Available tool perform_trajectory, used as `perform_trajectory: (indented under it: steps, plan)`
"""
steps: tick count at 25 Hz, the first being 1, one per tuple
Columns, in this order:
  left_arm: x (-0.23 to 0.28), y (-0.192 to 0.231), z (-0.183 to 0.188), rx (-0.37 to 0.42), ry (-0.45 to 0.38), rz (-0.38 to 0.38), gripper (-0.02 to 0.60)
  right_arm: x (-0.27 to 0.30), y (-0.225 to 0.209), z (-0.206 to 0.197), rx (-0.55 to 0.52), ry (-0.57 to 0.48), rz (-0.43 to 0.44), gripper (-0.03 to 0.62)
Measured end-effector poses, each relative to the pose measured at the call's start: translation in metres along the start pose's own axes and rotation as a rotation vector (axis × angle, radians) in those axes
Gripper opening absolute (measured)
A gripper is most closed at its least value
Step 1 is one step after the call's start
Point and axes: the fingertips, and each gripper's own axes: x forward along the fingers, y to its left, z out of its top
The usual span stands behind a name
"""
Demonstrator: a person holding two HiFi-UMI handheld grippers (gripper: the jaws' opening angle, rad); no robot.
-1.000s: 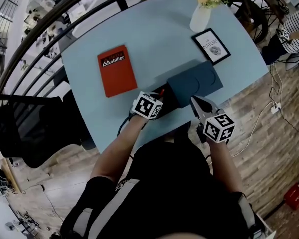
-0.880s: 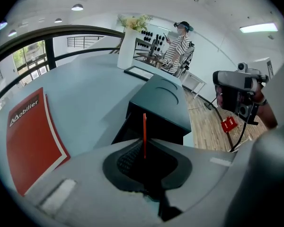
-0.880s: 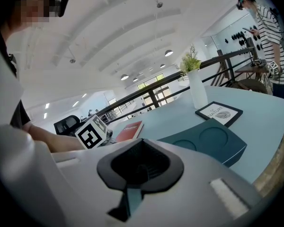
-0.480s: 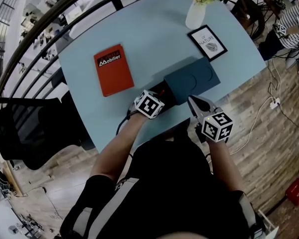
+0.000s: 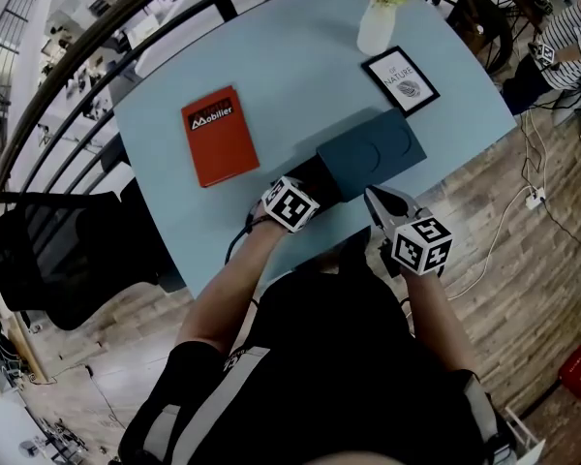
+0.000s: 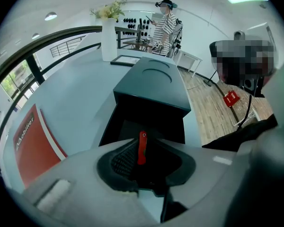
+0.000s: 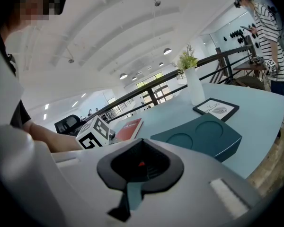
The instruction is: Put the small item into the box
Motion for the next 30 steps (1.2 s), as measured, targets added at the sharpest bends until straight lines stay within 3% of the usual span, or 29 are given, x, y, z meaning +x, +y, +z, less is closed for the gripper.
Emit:
perform_trajectory:
  steps: [3, 6, 9, 11, 14, 18, 23, 28, 30]
  plan:
    - [-0.005, 0.002, 0.002, -0.003, -0.035, 0.013, 0.129, -0.001, 0.001, 0.000, -0.001, 0.000, -0.003, 0.002]
    - [-0.014, 0.006, 0.006, -0.003, -0.087, 0.046, 0.132, -0.002, 0.005, -0.001, -0.006, -0.005, 0.000, 0.002]
    - [-0.034, 0.016, 0.016, -0.044, -0.190, 0.096, 0.130, 0.000, 0.012, 0.000, -0.015, -0.010, 0.007, 0.002]
    - [-0.053, 0.020, 0.022, -0.106, -0.263, 0.093, 0.115, 0.001, 0.018, 0.002, -0.023, -0.015, 0.011, 0.002]
    - [-0.081, 0.020, 0.023, -0.164, -0.364, 0.065, 0.038, 0.003, 0.031, 0.004, -0.035, -0.026, 0.014, 0.002]
    - [-0.123, 0.027, 0.024, -0.142, -0.496, 0.109, 0.037, 0.009, 0.052, 0.009, -0.059, -0.045, 0.021, 0.002]
    - [-0.177, 0.029, 0.018, -0.126, -0.621, 0.112, 0.035, 0.016, 0.087, 0.015, -0.096, -0.062, 0.031, 0.002]
    - [-0.212, 0.017, 0.008, -0.128, -0.687, 0.049, 0.006, 0.014, 0.119, 0.022, -0.154, -0.068, 0.045, 0.002]
    - [-0.226, 0.014, 0.007, -0.074, -0.708, 0.080, 0.008, 0.012, 0.127, 0.027, -0.174, -0.071, 0.051, 0.002]
